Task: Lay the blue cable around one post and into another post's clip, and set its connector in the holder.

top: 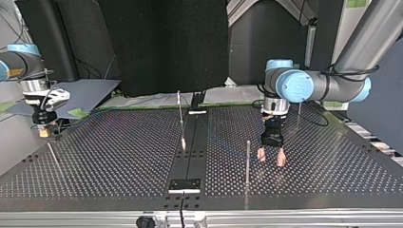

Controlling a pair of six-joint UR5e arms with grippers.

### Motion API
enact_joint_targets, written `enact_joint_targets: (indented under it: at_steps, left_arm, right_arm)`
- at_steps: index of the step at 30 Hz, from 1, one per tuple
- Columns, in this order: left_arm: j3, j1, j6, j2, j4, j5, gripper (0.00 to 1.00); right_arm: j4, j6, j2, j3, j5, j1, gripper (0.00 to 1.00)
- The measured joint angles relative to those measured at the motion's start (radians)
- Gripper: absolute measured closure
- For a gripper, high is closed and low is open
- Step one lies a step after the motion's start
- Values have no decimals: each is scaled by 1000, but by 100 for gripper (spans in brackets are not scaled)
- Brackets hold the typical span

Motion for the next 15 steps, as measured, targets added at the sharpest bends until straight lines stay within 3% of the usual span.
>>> enact_joint_targets:
  at_steps: [15]
  left_arm:
    - [1,-1,9,0,-8,-1,0]
  right_arm:
    - [14,-15,16,-15,-1,-2,93]
